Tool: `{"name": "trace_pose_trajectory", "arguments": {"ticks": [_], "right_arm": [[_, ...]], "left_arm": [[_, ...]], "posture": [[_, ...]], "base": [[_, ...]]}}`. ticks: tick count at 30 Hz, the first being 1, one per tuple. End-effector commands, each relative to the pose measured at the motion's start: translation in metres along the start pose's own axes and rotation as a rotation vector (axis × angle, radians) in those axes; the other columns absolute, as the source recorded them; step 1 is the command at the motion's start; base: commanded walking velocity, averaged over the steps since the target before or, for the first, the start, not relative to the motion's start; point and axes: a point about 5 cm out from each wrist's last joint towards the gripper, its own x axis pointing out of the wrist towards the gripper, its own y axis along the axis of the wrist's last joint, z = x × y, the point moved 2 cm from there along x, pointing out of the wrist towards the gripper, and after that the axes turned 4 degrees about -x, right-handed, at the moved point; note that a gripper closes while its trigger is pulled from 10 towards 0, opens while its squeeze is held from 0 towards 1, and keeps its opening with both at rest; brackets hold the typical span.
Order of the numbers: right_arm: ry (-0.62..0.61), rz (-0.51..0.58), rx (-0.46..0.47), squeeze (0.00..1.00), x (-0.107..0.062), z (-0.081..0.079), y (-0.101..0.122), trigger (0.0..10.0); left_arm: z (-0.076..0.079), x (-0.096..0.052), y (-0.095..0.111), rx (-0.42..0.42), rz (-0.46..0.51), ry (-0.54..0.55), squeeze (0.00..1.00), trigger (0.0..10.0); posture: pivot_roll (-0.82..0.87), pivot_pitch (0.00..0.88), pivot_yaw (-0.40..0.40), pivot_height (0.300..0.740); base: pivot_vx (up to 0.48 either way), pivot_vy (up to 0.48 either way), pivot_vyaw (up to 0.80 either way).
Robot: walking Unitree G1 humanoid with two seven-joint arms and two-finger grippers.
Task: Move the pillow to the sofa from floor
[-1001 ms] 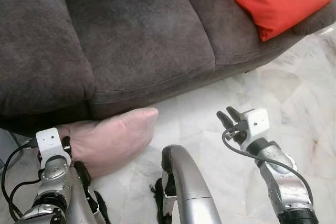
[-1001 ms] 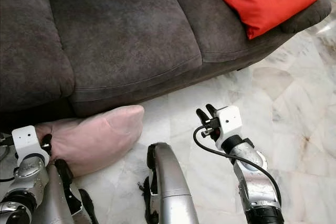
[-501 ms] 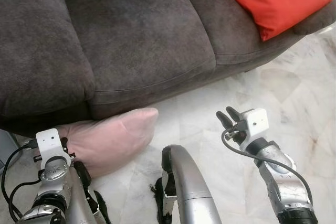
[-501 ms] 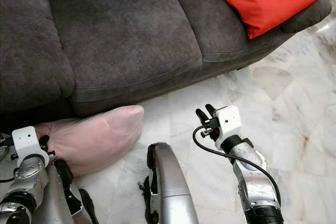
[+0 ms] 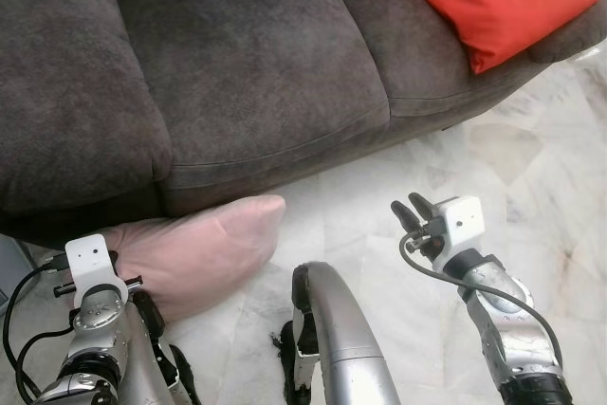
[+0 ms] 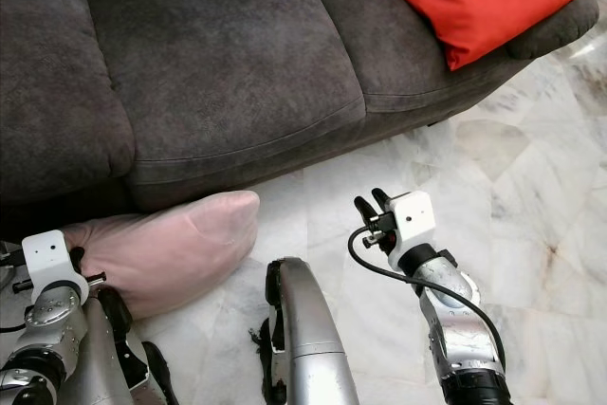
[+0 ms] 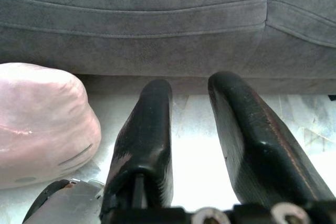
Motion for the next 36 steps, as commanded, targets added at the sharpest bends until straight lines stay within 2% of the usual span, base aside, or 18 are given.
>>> {"name": "trace_pose_trajectory", "arguments": {"ticks": [1, 9, 12, 13, 14, 15, 16, 19, 21, 26, 30, 36], "right_arm": [[-0.017, -0.033, 0.006, 0.00, -0.005, 0.003, -0.010, 10.0], [-0.031, -0.072, 0.035, 0.00, -0.003, -0.003, -0.026, 10.0], [-0.056, -0.134, 0.060, 0.00, -0.009, -0.006, -0.046, 10.0], [-0.056, -0.134, 0.060, 0.00, -0.009, -0.006, -0.046, 10.0], [-0.061, -0.151, 0.065, 0.00, -0.011, -0.006, -0.050, 10.0], [-0.064, -0.164, 0.070, 0.00, -0.012, -0.007, -0.054, 10.0], [-0.071, -0.207, 0.080, 0.00, -0.017, -0.010, -0.067, 10.0], [-0.088, -0.305, 0.102, 0.00, -0.028, -0.016, -0.093, 10.0], [-0.097, -0.332, 0.112, 0.00, -0.030, -0.018, -0.100, 10.0], [-0.129, -0.451, 0.154, 0.00, -0.048, -0.027, -0.128, 10.0], [-0.173, -0.473, 0.195, 0.00, -0.052, -0.029, -0.135, 10.0], [-0.203, -0.455, 0.223, 0.00, -0.047, -0.032, -0.134, 10.0]], "left_arm": [[-0.002, -0.008, -0.023, 0.012, -0.068, 0.003, 0.00, 0.0], [0.005, -0.012, -0.017, -0.009, 0.006, -0.008, 0.00, 0.0], [0.017, -0.022, -0.004, -0.067, 0.139, -0.059, 0.00, 0.0], [0.017, -0.022, -0.004, -0.067, 0.139, -0.059, 0.00, 0.0], [0.021, -0.024, -0.001, -0.051, 0.164, -0.073, 0.00, 8.2], [0.024, -0.027, 0.001, -0.043, 0.184, -0.089, 0.00, 10.0], [0.033, -0.035, 0.005, -0.053, 0.230, -0.130, 0.00, 10.0], [0.046, -0.047, 0.012, -0.070, 0.295, -0.187, 0.00, 10.0], [0.048, -0.049, 0.014, -0.089, 0.303, -0.193, 0.00, 10.0], [0.067, -0.060, 0.017, -0.072, 0.319, -0.268, 0.00, 10.0], [0.066, -0.059, 0.017, -0.065, 0.308, -0.272, 0.00, 10.0], [0.069, -0.056, 0.023, -0.051, 0.307, -0.288, 0.00, 10.0]], "posture": [[-0.01, 0.368, -0.353, 0.519], [0.03, 0.344, -0.314, 0.519], [0.05, 0.329, -0.290, 0.519], [0.05, 0.329, -0.290, 0.519], [0.05, 0.324, -0.283, 0.519], [0.06, 0.322, -0.279, 0.519], [0.07, 0.313, -0.270, 0.519], [0.09, 0.294, -0.248, 0.519], [0.10, 0.282, -0.234, 0.519], [0.12, 0.259, -0.200, 0.519], [0.13, 0.247, -0.181, 0.519], [0.15, 0.232, -0.142, 0.519]], "base": [[0.000, 0.000, 0.00], [0.000, 0.000, 0.00], [0.000, 0.000, 0.00], [0.000, 0.000, 0.00], [0.000, 0.000, 0.00], [0.000, 0.000, 0.00], [0.000, 0.000, 0.00], [0.000, 0.000, 0.00], [0.000, 0.000, 0.00], [0.000, 0.000, 0.00], [0.000, 0.000, 0.00], [0.000, 0.000, 0.00]]}}
